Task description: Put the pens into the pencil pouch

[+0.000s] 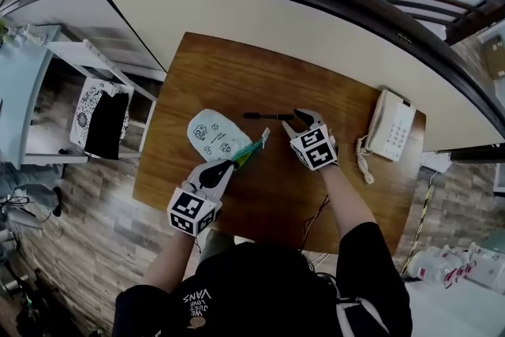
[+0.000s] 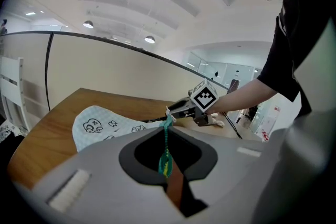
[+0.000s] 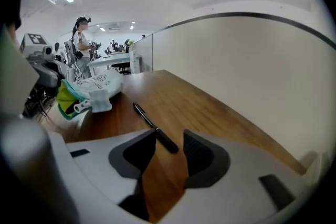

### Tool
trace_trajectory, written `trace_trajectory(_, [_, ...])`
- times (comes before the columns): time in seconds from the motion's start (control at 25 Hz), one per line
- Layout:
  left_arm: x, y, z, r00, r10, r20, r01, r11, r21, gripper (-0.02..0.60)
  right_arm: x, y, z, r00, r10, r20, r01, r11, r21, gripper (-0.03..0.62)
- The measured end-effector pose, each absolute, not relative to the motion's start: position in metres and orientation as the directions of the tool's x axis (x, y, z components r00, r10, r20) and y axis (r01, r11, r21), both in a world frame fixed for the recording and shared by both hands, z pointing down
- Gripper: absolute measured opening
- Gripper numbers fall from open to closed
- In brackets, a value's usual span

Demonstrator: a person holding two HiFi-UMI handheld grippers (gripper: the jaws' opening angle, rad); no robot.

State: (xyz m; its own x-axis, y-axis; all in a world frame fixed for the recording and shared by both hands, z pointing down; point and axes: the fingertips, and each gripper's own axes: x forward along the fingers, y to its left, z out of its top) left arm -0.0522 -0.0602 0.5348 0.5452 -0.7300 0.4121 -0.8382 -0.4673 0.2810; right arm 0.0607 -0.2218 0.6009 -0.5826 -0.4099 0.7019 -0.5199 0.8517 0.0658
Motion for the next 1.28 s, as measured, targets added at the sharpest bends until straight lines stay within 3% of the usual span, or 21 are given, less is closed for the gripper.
trace_trajectory(0.44, [-0.064, -0.059, 0.539, 0.504, -0.756, 0.417, -0.862, -0.415, 0.291, 0.028, 0.05, -0.221, 0.624, -0.625, -0.313, 0.716, -0.45, 0.893, -0.003, 0.143])
trace_trajectory(0.68, [-0.065, -0.056, 0.539, 0.504, -0.754, 0.421, -0.862, -0.405, 0.305, 0.028, 0.048, -0.207, 0.625, -0.602, -0.297, 0.741, -0.436, 0.9, 0.007, 0.071])
trace_trajectory(1.28, [-0.066, -0.06, 0.531, 0.551, -0.725, 0.413, -0.834, -0.466, 0.295, 0.028, 0.071, -0.126, 0.6, -0.594, -0.392, 0.703, -0.62, 0.779, -0.09, 0.067])
